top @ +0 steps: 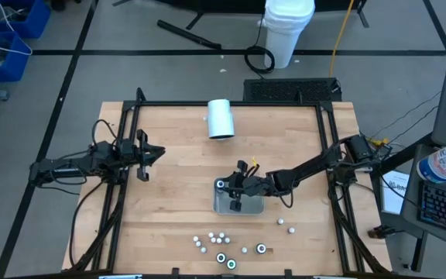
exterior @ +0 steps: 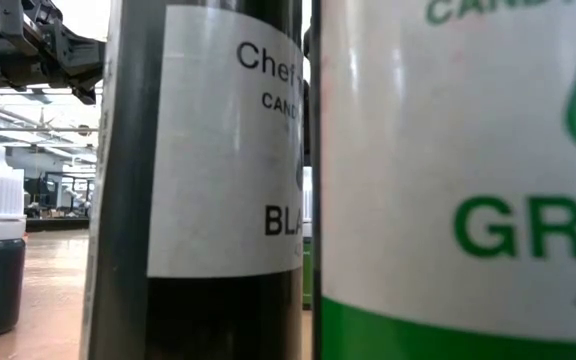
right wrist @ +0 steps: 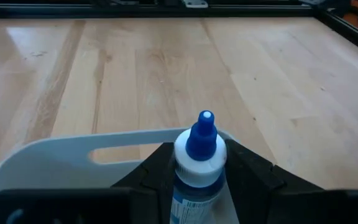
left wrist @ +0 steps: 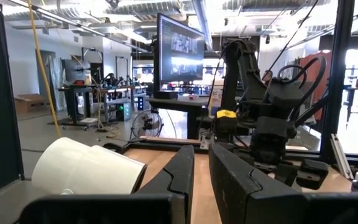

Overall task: Pick & Place food coloring
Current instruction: Put the large blue food coloring bottle into the gray bin, then put the large black food coloring bottle into the gray bin

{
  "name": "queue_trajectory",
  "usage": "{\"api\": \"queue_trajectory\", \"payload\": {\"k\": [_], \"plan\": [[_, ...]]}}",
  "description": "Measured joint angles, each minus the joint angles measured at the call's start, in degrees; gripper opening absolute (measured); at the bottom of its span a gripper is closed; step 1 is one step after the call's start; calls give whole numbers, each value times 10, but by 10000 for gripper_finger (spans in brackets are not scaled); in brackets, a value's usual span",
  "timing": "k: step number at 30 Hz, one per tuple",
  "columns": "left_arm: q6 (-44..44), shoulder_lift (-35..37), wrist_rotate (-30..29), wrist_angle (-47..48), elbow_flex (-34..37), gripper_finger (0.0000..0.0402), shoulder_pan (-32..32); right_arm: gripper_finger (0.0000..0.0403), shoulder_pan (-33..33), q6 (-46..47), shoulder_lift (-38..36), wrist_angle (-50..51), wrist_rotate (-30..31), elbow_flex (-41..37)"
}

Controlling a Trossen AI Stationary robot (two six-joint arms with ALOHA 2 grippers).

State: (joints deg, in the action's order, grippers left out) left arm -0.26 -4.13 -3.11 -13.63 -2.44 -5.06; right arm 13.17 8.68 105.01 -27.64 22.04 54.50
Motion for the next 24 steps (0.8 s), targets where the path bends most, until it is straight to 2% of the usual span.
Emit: {"api": "queue_trajectory", "payload": {"k": [7, 19, 24], "plan": [[2, 0, 0, 1, 0, 58, 0, 130, -1, -19, 0, -2, 1, 0], [2, 0, 0, 1, 0, 58, 0, 202, -1, -29, 1, -13, 4, -1], [2, 0, 0, 2, 0, 58, 0, 226, -1, -51, -24, 0, 15, -1]]}}
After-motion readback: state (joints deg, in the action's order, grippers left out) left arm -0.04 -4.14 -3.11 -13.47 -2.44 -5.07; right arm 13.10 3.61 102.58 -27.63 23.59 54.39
